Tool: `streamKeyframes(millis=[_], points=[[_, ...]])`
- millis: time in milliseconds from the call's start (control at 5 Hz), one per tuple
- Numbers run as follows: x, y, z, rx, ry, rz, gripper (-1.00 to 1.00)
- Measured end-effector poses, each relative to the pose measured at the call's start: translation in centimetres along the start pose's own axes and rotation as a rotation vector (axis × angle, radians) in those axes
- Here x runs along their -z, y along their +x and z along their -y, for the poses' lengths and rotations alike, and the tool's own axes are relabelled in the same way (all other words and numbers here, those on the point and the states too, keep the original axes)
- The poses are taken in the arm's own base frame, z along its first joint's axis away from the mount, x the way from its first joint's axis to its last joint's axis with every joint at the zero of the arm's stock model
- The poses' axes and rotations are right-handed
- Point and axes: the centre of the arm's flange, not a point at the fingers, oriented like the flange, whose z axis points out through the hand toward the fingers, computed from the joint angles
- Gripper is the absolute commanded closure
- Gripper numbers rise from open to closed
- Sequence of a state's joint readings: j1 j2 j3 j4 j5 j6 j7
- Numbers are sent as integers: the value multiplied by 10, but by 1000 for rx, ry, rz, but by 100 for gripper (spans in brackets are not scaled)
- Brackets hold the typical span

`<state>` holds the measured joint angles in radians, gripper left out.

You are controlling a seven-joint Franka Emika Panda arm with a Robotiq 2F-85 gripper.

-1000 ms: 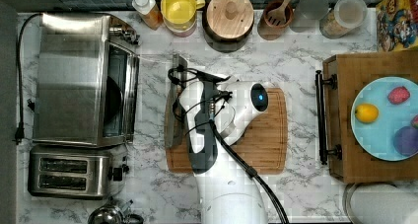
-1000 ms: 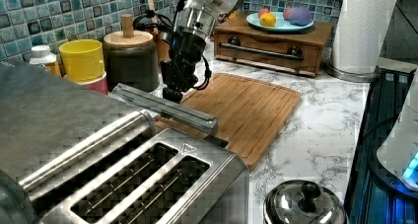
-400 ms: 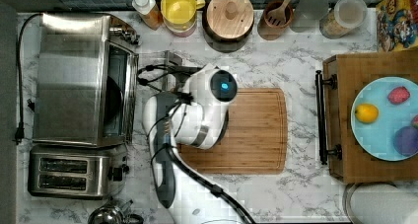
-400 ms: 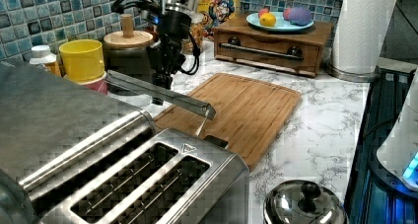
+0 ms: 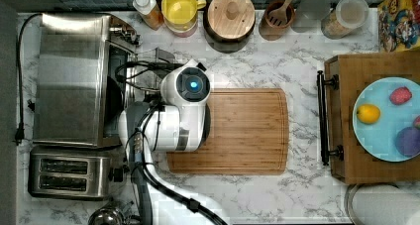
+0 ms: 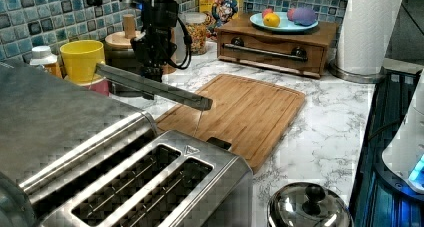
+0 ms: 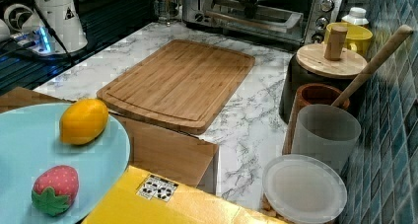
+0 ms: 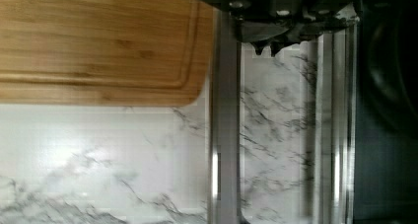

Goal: Close the oven.

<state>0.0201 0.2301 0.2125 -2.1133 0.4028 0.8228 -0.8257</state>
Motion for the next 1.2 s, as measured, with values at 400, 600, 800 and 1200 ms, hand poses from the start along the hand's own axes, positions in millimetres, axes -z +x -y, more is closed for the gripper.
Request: streamKeyframes(millis=[400,600,800,1200], points=[[13,-5,69,99,-168,-43,100],[19,-13,119,116,-231,-61,100],[24,-28,177,167,-244,-106,100],[35,-70,249,214,-338,-153,100]])
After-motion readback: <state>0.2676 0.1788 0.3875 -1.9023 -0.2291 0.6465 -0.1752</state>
